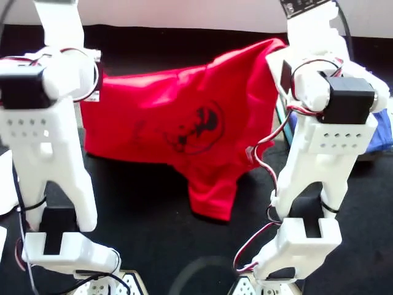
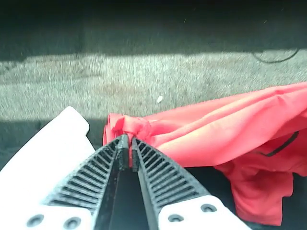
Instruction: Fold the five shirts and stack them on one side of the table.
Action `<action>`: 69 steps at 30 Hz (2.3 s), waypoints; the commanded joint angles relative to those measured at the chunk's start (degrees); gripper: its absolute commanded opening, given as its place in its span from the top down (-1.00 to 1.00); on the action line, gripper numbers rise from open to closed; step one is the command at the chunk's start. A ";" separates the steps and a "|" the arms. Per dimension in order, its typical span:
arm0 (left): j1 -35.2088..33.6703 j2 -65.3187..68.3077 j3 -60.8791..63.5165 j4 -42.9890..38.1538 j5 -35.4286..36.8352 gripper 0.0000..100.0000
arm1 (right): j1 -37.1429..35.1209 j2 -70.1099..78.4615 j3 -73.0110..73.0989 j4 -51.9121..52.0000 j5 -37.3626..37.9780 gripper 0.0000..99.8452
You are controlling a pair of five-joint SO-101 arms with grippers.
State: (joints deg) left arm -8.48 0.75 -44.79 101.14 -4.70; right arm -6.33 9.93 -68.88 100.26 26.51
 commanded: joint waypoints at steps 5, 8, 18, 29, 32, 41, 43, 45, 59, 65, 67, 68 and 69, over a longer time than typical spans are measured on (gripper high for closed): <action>-5.93 -1.71 13.58 0.18 -0.53 0.98 | -6.37 -4.70 12.53 0.92 -0.62 0.99; -7.87 -2.77 19.03 0.18 -2.29 0.98 | -10.86 -12.53 25.27 0.92 -3.60 0.99; -8.40 -7.60 51.12 -2.20 -8.35 0.98 | -17.36 -35.65 85.76 -12.97 -4.31 0.99; -8.40 -7.69 69.93 -15.03 -8.35 0.98 | -22.29 -59.38 122.33 -27.38 -4.31 0.98; -8.40 -7.60 70.11 -16.26 -8.35 0.98 | -22.20 -61.23 124.00 -26.33 -4.31 0.94; -8.40 -7.60 69.93 -16.62 -8.35 0.98 | -22.20 -61.32 110.37 -17.63 -12.31 0.72; -8.40 -7.78 69.93 -16.62 -8.35 0.98 | -22.20 -61.14 105.89 -16.66 -15.56 0.72; -8.40 -8.04 69.93 -16.62 -8.35 0.98 | -22.20 -61.05 102.90 -16.48 -20.22 0.72; -8.40 -8.13 69.93 -17.93 -8.35 0.98 | -22.37 -32.92 78.29 -3.56 -27.43 0.71; -8.40 -8.13 69.93 -17.93 -8.35 0.98 | -20.18 -20.26 66.33 0.75 -30.33 0.71; -8.48 -8.13 69.93 -17.93 -8.35 0.98 | -20.44 -18.51 66.86 0.75 -30.07 0.71; -8.48 -8.13 69.93 -17.93 -8.35 0.98 | -20.70 -17.54 66.86 0.66 -29.98 0.71; -8.48 -8.13 69.93 -18.02 -8.35 0.98 | -20.79 -16.48 66.86 0.48 -29.89 0.72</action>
State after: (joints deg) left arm -16.31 -4.79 25.27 83.38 -12.62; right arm -27.25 -8.53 0.84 100.18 -3.12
